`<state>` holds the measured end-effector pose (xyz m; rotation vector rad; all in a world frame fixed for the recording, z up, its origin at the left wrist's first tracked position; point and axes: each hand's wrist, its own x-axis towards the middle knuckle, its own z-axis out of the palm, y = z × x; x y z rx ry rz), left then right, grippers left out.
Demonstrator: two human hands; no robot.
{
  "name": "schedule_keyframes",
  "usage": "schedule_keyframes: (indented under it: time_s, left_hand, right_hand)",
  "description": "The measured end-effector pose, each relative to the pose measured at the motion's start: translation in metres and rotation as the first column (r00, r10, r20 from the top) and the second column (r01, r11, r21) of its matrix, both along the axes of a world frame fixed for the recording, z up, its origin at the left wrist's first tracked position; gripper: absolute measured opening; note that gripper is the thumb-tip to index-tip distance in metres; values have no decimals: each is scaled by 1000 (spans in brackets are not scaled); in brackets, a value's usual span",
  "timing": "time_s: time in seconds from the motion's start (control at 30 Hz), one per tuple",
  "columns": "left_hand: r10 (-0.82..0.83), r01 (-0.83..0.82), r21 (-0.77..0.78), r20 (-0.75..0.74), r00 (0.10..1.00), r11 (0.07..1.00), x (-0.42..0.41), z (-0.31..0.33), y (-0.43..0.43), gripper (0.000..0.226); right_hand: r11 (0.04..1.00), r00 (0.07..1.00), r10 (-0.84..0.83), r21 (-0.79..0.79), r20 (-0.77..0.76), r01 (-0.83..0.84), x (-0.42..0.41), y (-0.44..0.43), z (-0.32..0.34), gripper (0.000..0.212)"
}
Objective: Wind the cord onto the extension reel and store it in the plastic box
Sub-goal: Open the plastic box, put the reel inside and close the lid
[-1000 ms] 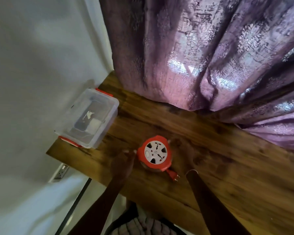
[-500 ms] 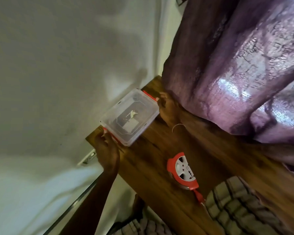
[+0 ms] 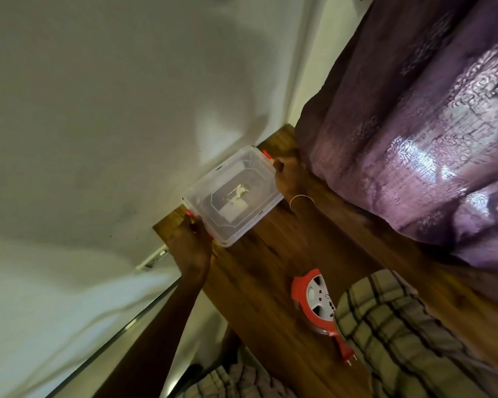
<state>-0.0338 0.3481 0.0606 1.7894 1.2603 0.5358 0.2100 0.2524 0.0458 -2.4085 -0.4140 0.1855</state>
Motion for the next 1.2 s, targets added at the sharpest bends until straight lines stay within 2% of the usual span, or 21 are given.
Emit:
schedule_keyframes:
  time_s: [0.07,0.27,0.37,0.47,0.57,0.63,0.7,0.77,0.83,0.9,0.97,1.1,1.2]
  left_hand:
    - [-4,6,44,-29,1000,999,1,-4,1,17]
    - [-19,23,81,-45,999,996,0,-2,0,13]
    - [-45,48,88,-39,998,995,-3,0,0,14]
    - [-40,39,57,13,999,998,-5,-4,2,13]
    - [49,-48,-59,17,999,997,-8,-14,7,15]
    - [75,-70,-121,34,997,990,-9,-14,7,18]
    - [81,-75,-139,34,996,987,-8,-11,7,16]
    - [84,-79,-115,35,996,990,-8,-7,5,26]
    - [97,-96,-27,29,995,995,-9,-6,5,35]
    - [64,-64,53,7,998,997,-10,-9,6,33]
    - [59,-59,14,2,998,998,-7,-9,5,27]
    - [63,-63,-44,0,998,997,-7,-7,0,28]
    - [95,-92,-121,14,995,988,-8,-9,6,25]
  right_hand:
    - [1000,1000,-18,14,-1,18,3,0,-4,32]
    - [996,999,-38,-81,6,39,5,6,1,32]
    - [996,992,-72,-64,-108,65,13,7,-1,35]
    - [998,964,-60,19,-260,67,22,5,4,37]
    - [989,903,-87,76,-421,130,22,-2,6,35]
    - [979,875,-107,106,-473,177,18,-5,5,33]
    - [976,906,-99,135,-412,168,16,-6,3,28]
    - [977,951,-78,166,-300,132,14,-8,2,24]
    - [981,972,-57,170,-229,98,11,-11,2,22]
    - [990,980,-22,132,-200,49,8,-16,2,27]
    - [994,985,18,107,-174,1,5,-19,1,40]
    - [994,980,63,98,-187,-45,4,-22,8,31]
    - [995,967,74,87,-244,-54,7,-22,13,36]
